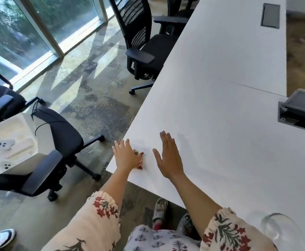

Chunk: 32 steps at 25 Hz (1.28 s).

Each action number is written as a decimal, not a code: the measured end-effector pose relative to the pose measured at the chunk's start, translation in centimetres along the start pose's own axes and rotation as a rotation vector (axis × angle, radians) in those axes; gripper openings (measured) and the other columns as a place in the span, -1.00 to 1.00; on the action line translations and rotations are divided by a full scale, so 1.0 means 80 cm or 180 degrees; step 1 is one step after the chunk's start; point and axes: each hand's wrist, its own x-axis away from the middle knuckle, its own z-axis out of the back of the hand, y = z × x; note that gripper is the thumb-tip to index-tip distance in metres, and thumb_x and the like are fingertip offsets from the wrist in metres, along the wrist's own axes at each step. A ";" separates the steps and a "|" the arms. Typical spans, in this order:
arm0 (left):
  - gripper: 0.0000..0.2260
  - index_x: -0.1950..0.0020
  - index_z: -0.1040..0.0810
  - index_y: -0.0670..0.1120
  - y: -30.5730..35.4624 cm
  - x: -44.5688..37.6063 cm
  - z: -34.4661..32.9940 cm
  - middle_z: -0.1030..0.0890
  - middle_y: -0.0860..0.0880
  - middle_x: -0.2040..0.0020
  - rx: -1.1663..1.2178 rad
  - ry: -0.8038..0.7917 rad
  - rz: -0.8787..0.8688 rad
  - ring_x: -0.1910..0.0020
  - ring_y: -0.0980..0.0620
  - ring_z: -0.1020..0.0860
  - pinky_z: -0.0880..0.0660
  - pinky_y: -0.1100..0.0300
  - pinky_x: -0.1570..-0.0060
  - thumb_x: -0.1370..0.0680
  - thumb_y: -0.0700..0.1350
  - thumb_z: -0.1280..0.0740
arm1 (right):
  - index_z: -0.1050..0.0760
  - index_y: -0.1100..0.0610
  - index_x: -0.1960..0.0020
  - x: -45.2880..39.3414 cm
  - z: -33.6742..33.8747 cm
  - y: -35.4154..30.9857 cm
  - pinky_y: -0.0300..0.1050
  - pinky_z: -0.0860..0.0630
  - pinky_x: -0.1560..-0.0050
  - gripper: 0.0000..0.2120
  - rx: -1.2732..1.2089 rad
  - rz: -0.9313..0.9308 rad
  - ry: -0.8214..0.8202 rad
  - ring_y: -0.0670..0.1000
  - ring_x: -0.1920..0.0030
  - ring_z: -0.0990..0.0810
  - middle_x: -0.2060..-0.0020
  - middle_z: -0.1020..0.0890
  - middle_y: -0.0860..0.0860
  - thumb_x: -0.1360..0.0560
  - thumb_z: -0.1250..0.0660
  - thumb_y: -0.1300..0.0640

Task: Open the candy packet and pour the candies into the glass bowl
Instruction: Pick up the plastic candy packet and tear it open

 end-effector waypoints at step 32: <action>-0.76 0.07 -0.70 -0.05 0.075 0.023 -0.025 -0.78 -0.08 0.21 0.1969 -0.1254 -0.0308 0.23 -0.04 -0.77 -0.50 -0.22 -0.28 -0.30 -0.03 -0.48 | -0.67 0.17 0.07 -0.023 0.056 0.076 -0.19 -0.41 0.10 -0.85 -0.1015 -0.1027 -0.0847 -0.10 0.19 -0.57 0.21 -0.64 -0.03 -0.59 -0.34 0.19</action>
